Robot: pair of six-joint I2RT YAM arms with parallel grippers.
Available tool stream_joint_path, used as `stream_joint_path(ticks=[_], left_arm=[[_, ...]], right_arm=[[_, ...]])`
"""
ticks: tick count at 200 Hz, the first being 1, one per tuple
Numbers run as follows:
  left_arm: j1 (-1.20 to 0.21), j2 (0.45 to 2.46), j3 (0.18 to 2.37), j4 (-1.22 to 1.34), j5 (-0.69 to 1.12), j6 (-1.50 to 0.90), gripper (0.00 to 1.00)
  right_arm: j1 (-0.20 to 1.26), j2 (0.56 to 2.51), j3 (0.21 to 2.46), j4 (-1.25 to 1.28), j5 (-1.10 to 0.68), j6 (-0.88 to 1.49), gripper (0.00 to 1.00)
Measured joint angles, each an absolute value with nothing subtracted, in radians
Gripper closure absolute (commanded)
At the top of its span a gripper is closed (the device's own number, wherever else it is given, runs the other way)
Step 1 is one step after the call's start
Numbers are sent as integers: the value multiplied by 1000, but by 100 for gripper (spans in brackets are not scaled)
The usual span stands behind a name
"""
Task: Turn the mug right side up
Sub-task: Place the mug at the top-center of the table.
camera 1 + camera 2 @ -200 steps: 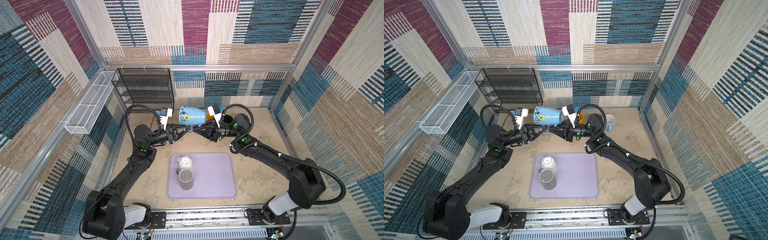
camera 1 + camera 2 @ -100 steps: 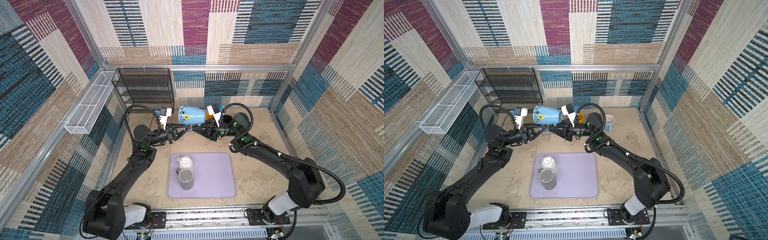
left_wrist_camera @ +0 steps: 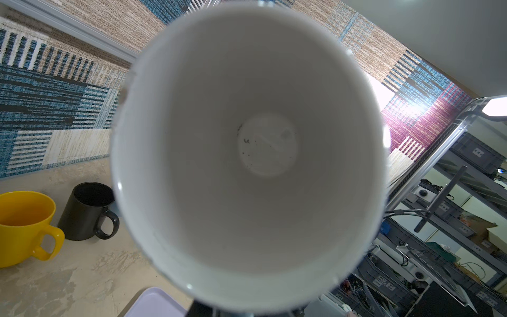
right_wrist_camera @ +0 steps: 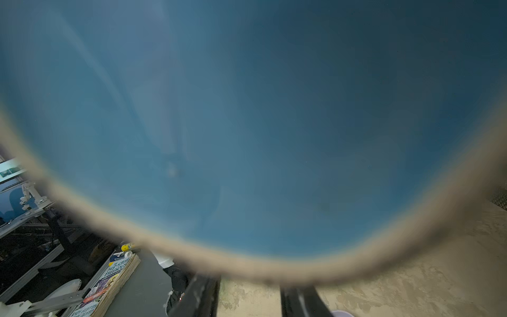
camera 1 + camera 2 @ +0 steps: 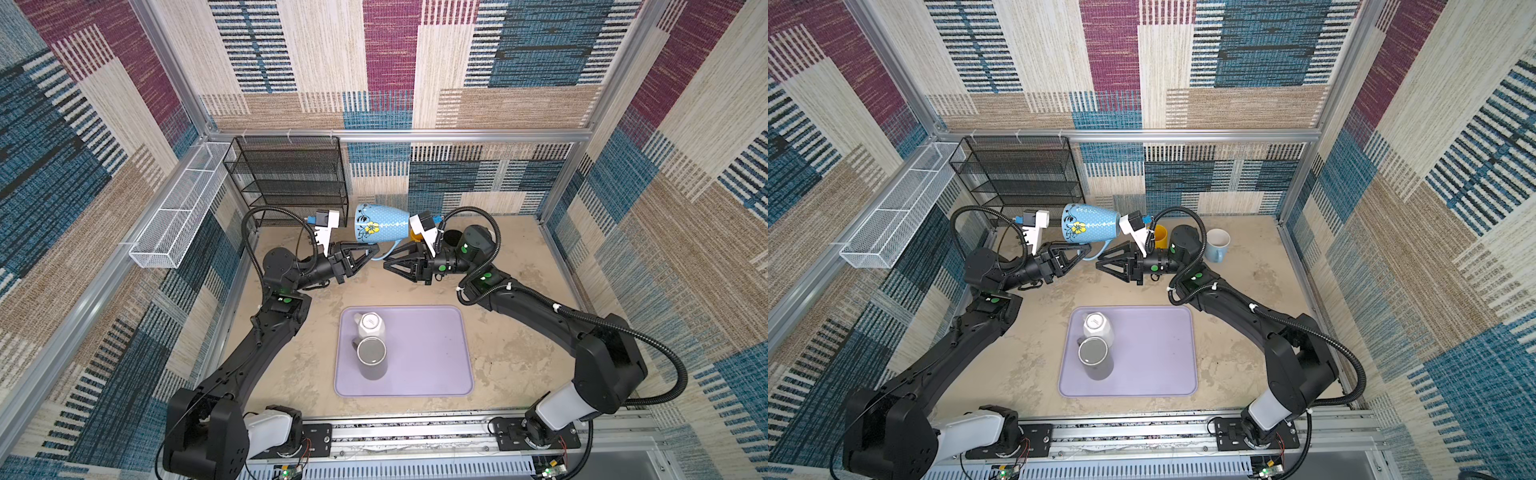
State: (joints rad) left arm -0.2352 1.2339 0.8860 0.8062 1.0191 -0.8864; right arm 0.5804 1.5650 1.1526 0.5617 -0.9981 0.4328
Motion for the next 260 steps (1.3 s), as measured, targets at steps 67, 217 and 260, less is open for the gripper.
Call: stream_joint_path(ticks=[67,217,260], left_arm=[[-236,1215,903,699,989,-834,100],[-237,1295,1105,-29,665,-549,100],[-258,1332,1155,-177,517,-493,100]], right_arm=[[542,1512,1099,528,-984,406,60],[466,1411,971,497,-846,405,65],[445,1404,958,497,-805,421,64]])
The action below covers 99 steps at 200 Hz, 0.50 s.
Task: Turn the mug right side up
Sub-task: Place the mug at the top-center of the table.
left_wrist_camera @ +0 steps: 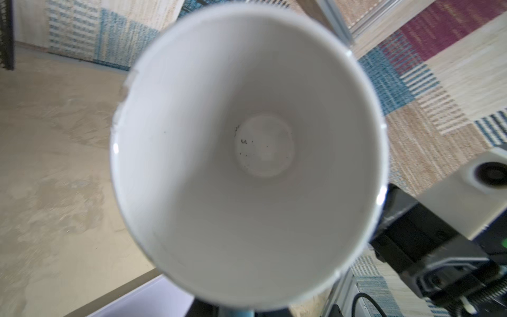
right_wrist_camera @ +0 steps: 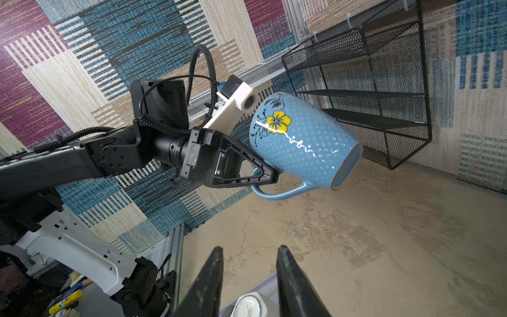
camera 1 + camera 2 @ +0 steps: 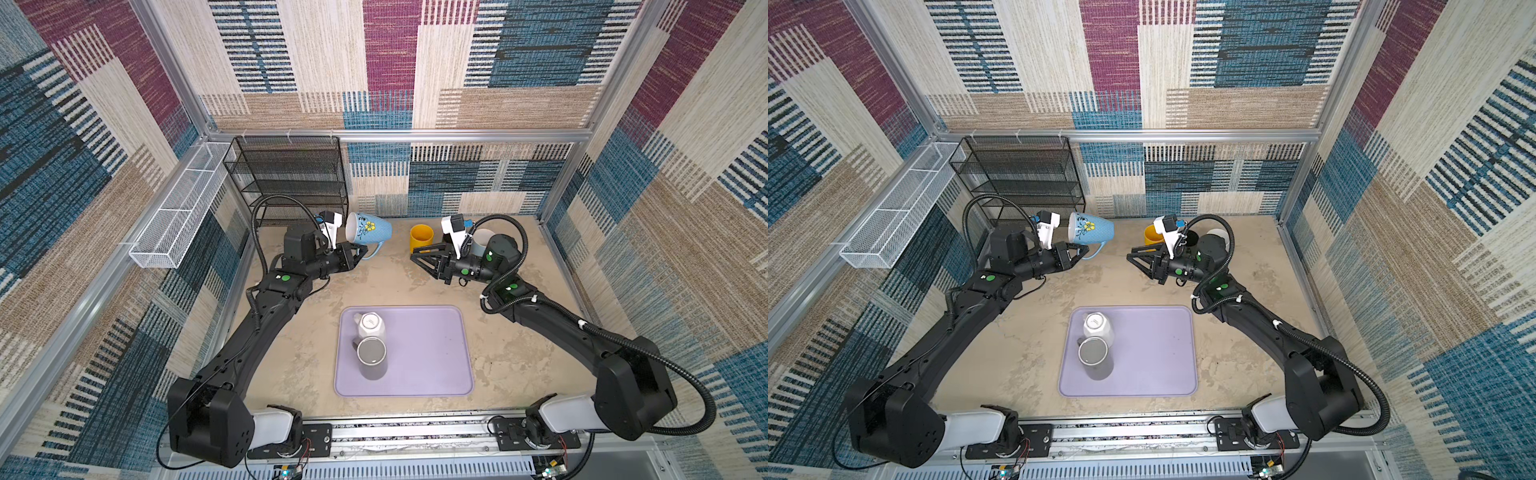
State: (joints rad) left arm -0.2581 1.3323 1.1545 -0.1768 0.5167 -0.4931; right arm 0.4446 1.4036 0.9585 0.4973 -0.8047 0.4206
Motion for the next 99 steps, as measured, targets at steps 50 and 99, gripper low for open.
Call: stream_joint_path(ticks=[50,99], left_arm=[[-336,1424,1257,-359,296,-385,100],[-422,1579,1410,-493,102,-326,100]], right_arm=[[430,1409,947,499,-756,456,65],[405,1410,938,459,-702,472,68]])
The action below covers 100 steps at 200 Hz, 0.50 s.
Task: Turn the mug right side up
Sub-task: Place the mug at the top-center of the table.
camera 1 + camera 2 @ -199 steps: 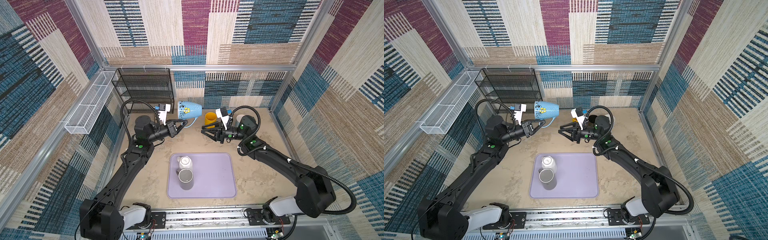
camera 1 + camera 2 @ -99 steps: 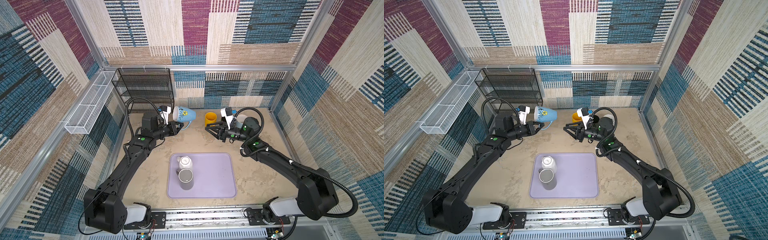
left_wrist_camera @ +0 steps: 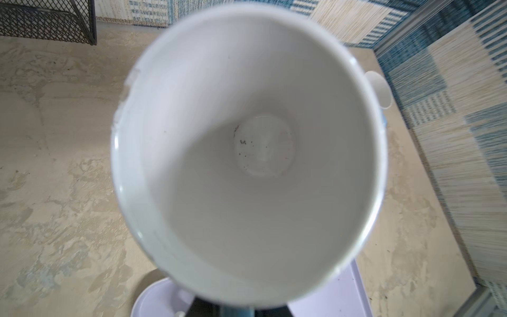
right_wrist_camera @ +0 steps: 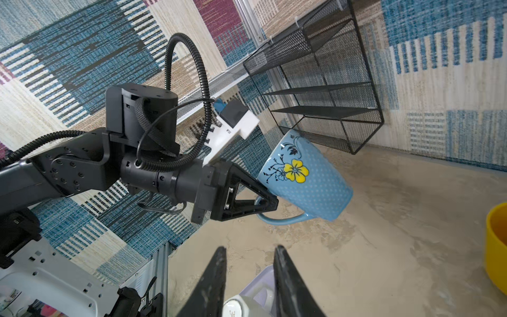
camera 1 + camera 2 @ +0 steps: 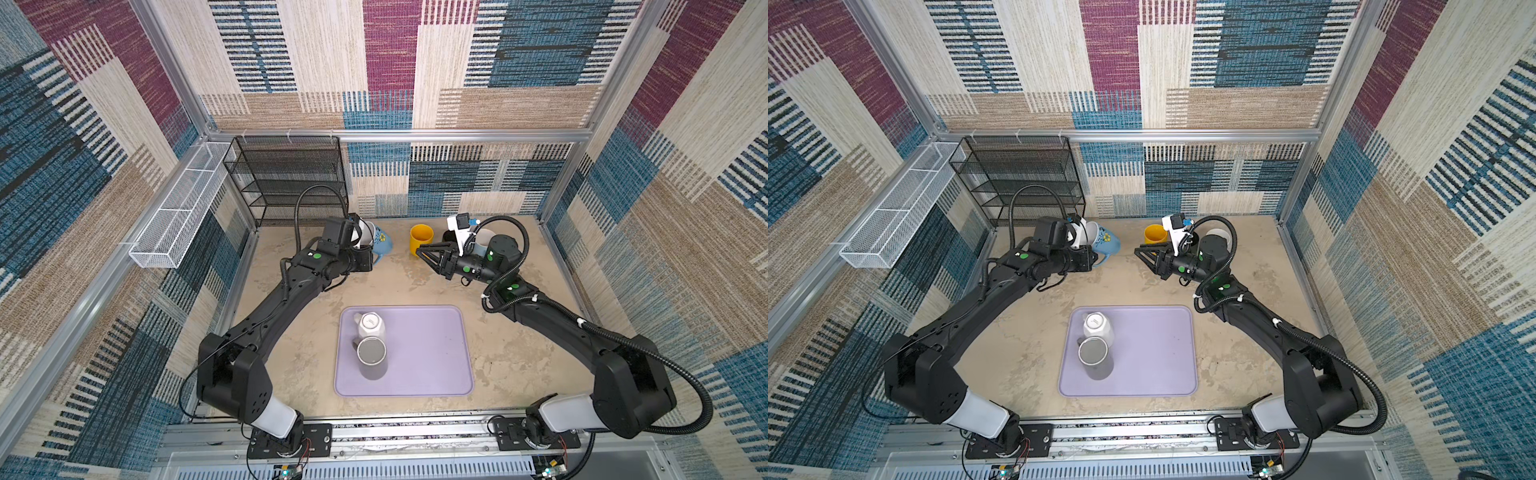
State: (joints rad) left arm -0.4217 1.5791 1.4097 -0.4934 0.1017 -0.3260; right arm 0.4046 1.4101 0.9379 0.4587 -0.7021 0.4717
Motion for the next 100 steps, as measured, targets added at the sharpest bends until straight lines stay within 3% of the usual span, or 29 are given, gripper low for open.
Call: stream_joint_path(ticks=[100], left_arm=[[-489,1919,1788,-707,-82,-299,100]], right_arm=[[347,1408,903,388,-679,515,69]])
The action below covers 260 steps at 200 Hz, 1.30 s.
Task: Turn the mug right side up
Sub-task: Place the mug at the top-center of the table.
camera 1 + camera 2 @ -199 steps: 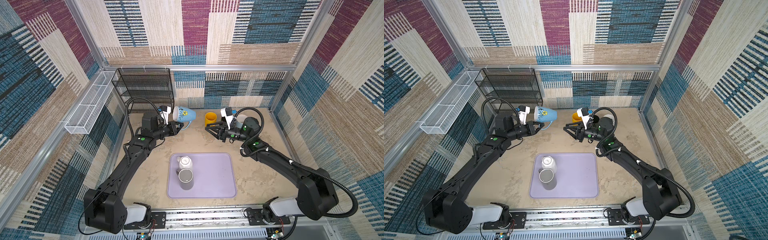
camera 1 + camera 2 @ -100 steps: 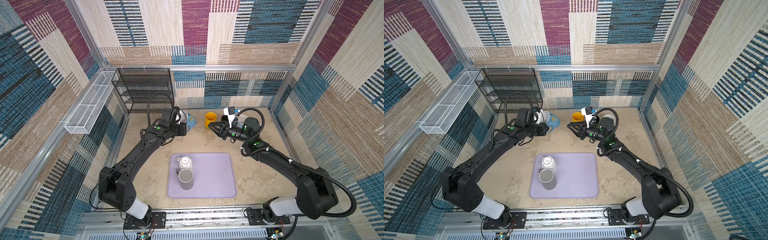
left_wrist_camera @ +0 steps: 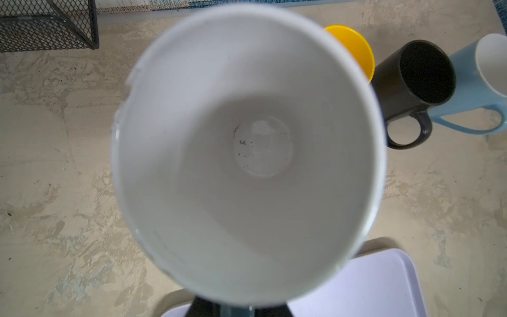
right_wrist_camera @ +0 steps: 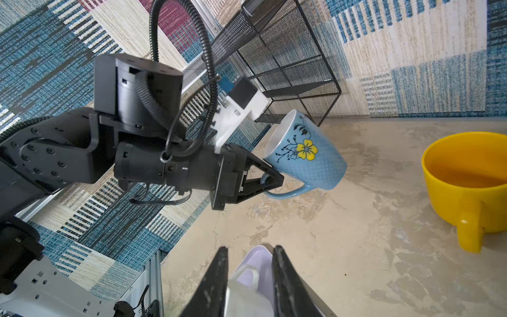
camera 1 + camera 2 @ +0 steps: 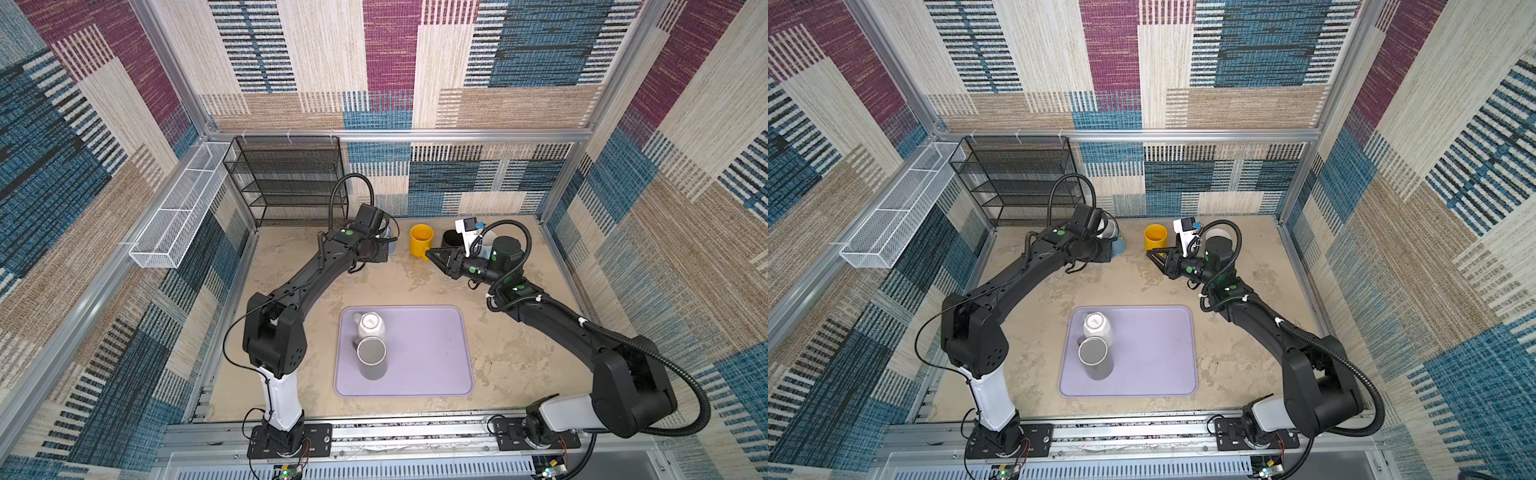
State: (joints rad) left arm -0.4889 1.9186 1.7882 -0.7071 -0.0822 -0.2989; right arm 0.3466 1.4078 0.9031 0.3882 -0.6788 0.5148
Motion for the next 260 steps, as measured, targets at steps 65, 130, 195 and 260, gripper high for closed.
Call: stream_joint_path(ticks=[65,130,195,260], left_arm=[[-501,2153,2088,-876,-102,-293,100],[-504,2335,2331,-1018,-144,-294,100],[-509,2426,2422,-1042,-175,-314,100],[-519,2471,2456,-1045,-184,-325,100]], right_arm=[[340,1392,908,342,-681,501,69],[334,1348,908,288,-679,470,69],[327,1328,912,241,-670,441,69],[323,1321,913,215,-670,425,69]])
